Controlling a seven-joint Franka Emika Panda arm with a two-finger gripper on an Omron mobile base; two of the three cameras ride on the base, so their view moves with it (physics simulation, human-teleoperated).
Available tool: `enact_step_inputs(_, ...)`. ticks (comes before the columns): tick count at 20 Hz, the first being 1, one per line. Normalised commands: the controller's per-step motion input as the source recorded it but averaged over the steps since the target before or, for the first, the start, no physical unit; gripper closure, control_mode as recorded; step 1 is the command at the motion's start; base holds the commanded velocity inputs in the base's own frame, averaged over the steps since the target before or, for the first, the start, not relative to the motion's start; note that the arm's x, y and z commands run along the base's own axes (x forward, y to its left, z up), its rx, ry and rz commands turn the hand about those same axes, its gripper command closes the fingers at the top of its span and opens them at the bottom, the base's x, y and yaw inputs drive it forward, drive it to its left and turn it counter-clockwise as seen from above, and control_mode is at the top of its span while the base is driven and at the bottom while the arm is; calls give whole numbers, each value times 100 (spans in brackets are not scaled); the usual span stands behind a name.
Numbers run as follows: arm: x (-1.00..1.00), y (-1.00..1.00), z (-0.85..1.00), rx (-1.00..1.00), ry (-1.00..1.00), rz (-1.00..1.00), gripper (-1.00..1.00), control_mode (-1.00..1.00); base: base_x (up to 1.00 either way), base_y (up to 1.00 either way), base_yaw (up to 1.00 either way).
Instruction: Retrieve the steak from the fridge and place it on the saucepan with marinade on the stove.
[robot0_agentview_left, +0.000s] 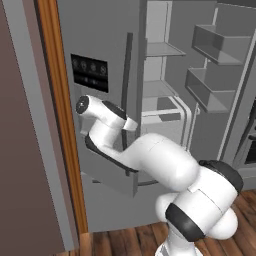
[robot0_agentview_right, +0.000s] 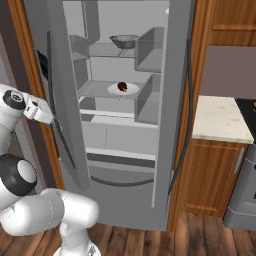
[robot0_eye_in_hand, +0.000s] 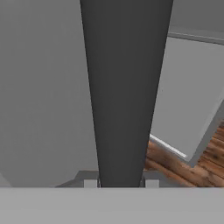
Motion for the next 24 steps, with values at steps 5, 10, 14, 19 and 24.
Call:
enact_step_inputs(5,-29,70,-7,0,1,-31,-100,-100,0,0,0)
enact_step_inputs(10,-33,-9,-36,0,4,-20,-100,-100,0,0,0)
enact_step_inputs(14,-44,-31,-48,-5,0,-15,-100,-100,0,0,0)
enact_step_inputs(19,-85,-11,20,-1,-2,-5,-100,-100,0,0,0)
enact_step_inputs(24,-88,-3,39,0,0,3,-100,-100,0,0,0)
